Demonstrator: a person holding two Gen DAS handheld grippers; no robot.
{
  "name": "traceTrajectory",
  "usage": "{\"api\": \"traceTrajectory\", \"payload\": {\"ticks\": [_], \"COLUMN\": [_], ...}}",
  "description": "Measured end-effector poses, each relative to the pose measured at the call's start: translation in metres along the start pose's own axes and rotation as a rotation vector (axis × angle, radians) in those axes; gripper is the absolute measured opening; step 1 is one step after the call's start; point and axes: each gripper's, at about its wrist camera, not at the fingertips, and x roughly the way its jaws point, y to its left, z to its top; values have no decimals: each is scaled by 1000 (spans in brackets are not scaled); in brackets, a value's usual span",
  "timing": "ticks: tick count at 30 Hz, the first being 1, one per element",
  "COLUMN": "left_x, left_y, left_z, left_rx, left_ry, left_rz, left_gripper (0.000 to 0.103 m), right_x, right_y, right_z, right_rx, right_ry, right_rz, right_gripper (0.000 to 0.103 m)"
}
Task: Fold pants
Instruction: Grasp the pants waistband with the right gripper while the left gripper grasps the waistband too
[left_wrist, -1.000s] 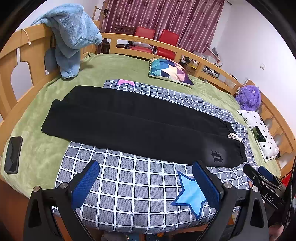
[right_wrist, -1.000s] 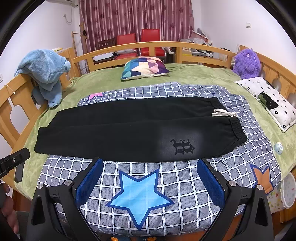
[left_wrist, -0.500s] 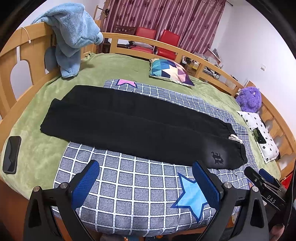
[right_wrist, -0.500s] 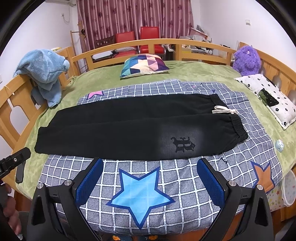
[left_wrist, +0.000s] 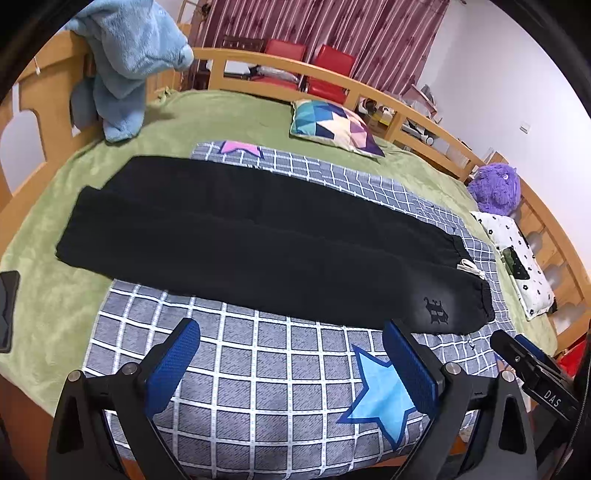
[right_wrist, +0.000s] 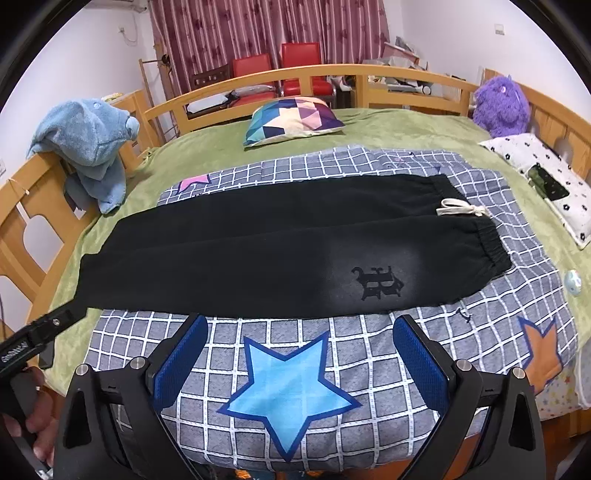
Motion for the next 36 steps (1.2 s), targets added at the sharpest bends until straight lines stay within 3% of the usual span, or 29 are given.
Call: {"api": "traceTrajectory", "payload": {"ticks": [15,18,23,28,32,36], "left_x": [52,60,64,71,96,125], "left_y": [-1,3,7,60,118,160], "left_z": [19,26,52,68,61,41], "left_rx": [-26,-55,25,-6,-85,-154], "left_ry": [104,117,43,-2,50,138], "left_rz": [-66,-97,-41,17,68,134], "left_gripper": [99,99,99,99,95,95], "right_x": [33,34,35,50,81,121], "right_y": [-4,-10,-35,-74,-118,-167], "right_z": [22,34,56,56,36,6], "right_rx": [54,43,35,48,96,192], "right_ry": [-25,-54,-96,-122,-69,65], "right_rz": [138,127,56,-13,-78,-69], "right_gripper": [100,100,99,93,73,72]}}
